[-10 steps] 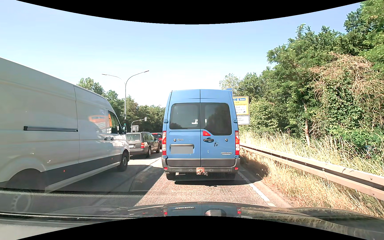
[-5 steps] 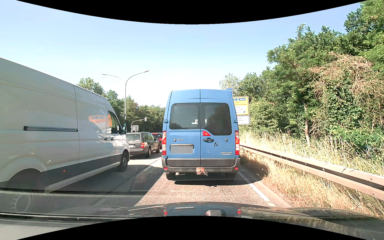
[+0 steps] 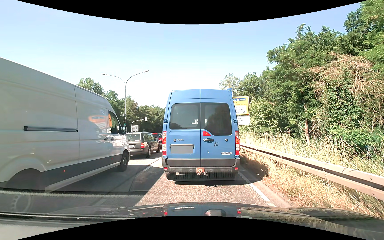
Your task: Follow the waypoints while adhering to traffic rules and regulations
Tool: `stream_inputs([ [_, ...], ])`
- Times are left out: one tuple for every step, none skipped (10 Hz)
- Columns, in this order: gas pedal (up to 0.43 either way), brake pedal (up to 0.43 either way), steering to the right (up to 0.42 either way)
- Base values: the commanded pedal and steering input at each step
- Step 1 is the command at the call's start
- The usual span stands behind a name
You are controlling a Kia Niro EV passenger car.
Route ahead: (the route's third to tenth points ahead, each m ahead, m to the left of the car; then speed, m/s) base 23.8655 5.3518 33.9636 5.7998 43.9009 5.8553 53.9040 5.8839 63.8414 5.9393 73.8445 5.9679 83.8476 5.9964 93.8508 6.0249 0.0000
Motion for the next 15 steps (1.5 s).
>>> stream_inputs([
  [0.000, 0.189, -0.001],
  [0.000, 0.189, -0.001],
  [0.000, 0.183, -0.001],
  [0.000, 0.183, -0.001],
  [0.000, 0.183, -0.001],
  [0.000, 0.183, -0.001],
  [0.000, 0.183, -0.001],
  [0.000, 0.183, -0.001],
  [0.000, 0.183, -0.001],
  [0.000, 0.189, -0.001],
  [0.000, 0.183, -0.001],
  [0.000, 0.183, -0.001],
  [0.000, 0.183, -0.001],
  [0.000, 0.189, -0.001],
  [0.000, 0.183, -0.001],
])
